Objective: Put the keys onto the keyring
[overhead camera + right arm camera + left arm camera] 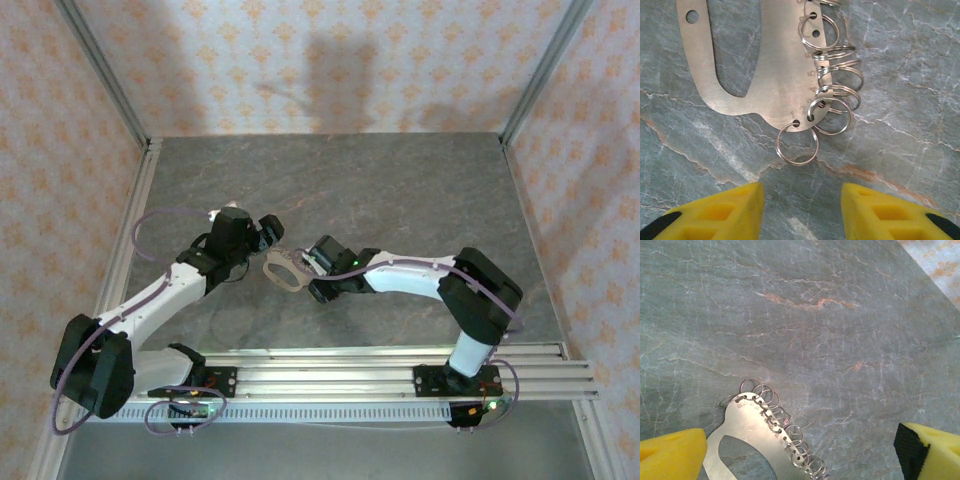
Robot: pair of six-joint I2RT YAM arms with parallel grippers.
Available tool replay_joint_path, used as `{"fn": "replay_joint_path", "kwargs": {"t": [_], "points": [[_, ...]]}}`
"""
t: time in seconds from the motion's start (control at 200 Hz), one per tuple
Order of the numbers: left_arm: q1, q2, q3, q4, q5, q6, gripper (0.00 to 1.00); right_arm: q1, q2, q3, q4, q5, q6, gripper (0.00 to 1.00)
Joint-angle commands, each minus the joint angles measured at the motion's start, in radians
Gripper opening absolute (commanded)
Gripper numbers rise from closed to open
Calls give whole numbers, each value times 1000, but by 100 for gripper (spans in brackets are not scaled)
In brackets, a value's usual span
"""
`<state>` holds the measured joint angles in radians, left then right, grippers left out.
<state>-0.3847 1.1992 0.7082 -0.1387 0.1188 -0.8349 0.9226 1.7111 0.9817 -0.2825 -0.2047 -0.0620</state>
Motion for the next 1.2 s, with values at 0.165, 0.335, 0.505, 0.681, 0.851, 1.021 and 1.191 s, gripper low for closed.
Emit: {"fn": "replay_joint_path", "kwargs": {"t": [0.165,0.335,0.505,0.681,0.851,1.021,1.191], "points": [[9,-37,15,-40,2,24,98,6,40,30,26,27,-32,43],[9,-36,14,-40,3,22,98,8,65,49,35,35,-37,41],[9,-36,11,-36,2,20,98,6,78,61,44,52,-39,40],[9,-31,7,-27,6,16,98,7,90,77,44,53,-46,39],[9,-26,4,-22,7,14,98,7,107,84,40,41,-48,36],[9,-26,1,-16,7,13,98,7,112,80,47,48,-47,32],[9,-23,-3,-9,11,10,98,7,112,88,48,61,-47,26]]}}
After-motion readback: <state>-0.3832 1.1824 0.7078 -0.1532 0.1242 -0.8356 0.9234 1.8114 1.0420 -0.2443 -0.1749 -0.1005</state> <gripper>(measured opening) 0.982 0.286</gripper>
